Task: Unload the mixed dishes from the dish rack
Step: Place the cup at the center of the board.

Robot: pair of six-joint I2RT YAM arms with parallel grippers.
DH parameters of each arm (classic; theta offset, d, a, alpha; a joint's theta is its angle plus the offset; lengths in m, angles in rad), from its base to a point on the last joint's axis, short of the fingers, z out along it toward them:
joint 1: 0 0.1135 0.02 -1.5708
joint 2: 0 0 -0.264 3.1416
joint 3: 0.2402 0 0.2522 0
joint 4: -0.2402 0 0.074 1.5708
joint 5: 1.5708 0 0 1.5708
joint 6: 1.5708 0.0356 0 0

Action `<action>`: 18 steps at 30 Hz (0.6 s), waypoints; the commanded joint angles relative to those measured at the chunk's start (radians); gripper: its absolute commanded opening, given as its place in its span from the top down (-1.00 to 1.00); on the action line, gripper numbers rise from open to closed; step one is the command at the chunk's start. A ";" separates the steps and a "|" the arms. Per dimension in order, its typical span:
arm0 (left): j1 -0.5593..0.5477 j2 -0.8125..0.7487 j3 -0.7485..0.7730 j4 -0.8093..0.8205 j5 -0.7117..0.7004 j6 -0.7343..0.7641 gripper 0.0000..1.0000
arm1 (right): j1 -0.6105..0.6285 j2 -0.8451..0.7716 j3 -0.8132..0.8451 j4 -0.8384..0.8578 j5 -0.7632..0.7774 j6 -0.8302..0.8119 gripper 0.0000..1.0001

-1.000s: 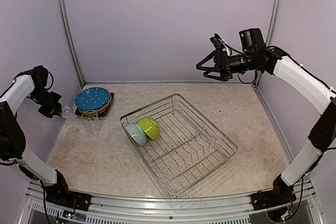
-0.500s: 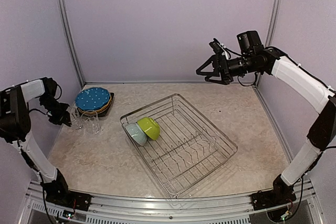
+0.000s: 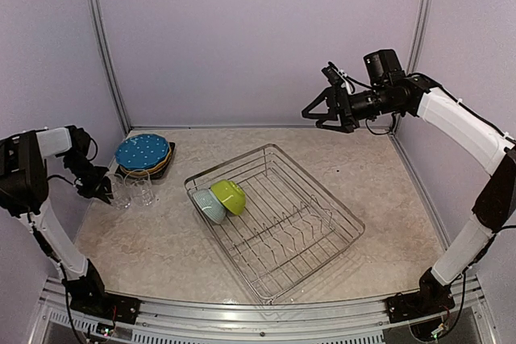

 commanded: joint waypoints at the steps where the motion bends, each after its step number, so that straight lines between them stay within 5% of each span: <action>1: 0.012 0.008 -0.008 -0.005 -0.001 -0.012 0.50 | -0.008 -0.047 -0.025 0.000 0.009 -0.007 -0.99; 8: 0.012 -0.029 0.022 -0.037 -0.013 -0.011 0.01 | -0.008 -0.049 -0.032 0.013 0.004 -0.009 -0.99; 18: 0.015 -0.112 0.004 0.044 -0.018 0.006 -0.03 | -0.007 -0.049 -0.055 0.048 -0.016 0.002 -0.99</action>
